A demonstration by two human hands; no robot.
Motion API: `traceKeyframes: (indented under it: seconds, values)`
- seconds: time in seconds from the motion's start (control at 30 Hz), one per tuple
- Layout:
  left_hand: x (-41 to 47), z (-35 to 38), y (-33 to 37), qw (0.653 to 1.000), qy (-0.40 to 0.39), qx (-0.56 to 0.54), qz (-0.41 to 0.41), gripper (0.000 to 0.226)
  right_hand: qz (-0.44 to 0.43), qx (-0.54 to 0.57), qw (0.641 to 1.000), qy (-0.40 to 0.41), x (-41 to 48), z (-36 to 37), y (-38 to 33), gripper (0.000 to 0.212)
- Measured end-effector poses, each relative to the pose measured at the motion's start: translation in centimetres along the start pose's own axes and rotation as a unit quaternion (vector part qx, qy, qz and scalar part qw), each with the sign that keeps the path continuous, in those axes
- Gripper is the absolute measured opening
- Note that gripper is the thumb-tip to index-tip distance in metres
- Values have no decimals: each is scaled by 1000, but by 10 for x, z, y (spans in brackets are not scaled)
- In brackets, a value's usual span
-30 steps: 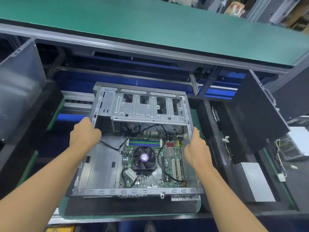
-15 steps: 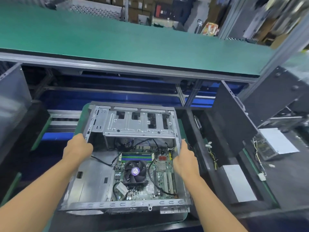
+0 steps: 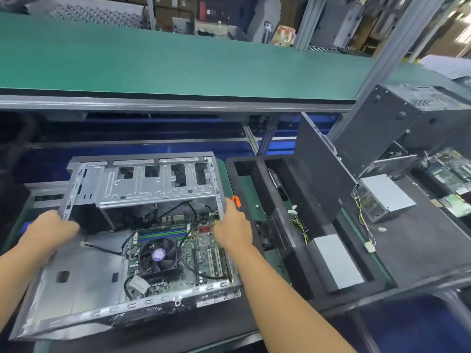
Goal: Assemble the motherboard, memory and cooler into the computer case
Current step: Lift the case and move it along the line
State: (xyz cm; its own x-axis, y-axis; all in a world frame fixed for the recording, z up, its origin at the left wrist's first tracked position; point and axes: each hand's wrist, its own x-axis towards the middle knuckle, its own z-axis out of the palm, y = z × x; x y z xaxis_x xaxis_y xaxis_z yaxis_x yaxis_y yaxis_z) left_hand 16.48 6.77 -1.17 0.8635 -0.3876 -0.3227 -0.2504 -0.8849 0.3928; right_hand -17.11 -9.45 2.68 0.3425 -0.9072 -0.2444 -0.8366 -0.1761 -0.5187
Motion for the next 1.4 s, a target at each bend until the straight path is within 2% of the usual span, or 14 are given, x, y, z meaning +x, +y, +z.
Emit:
traceKeyframes:
  seconds: [0.1,0.17,0.27,0.33,0.4,0.47,0.57,0.7,0.93,1.03,1.13,1.2,1.3,1.4]
  values:
    - [-28,-11,6,997,39,-44,54,38,20,7,999,-47,-2,-4,1,62]
    - [-49,-12,13,976,127,-6,176,40,9,-37,997,-62,-11,-1,2,73]
    - [-85,-11,26,924,209,23,319,40,-115,-135,984,25,-34,6,-4,75]
    - [-115,-5,34,919,190,-7,344,28,-208,-134,968,25,-50,11,-10,63]
    - [-144,2,36,939,85,-63,327,23,-259,-117,958,-40,-65,17,-11,39]
    - [-168,10,31,951,-5,-57,302,19,-246,-117,956,-111,-76,21,-9,20]
    - [-195,22,10,954,-36,-34,295,20,-247,-127,953,-120,-78,22,-5,21]
    - [-212,30,-15,961,-9,-4,276,24,-272,-141,944,-124,-75,25,-5,21]
    - [-228,24,-48,951,53,-90,290,28,-289,-105,950,-64,-82,29,0,23]
    - [-232,15,-75,946,142,-93,276,29,-285,-112,951,-51,-86,28,-4,25]
    - [-234,5,-116,940,223,-104,236,29,-334,-144,931,3,-106,43,-19,36]
    - [-238,1,-149,945,217,-135,202,27,-409,-57,911,18,-133,62,-36,35]
    - [-247,4,-201,970,144,-161,110,26,-498,49,863,-67,-173,95,-60,30]
    - [-256,26,-257,986,62,-147,40,24,-481,75,851,-200,-206,131,-68,29]
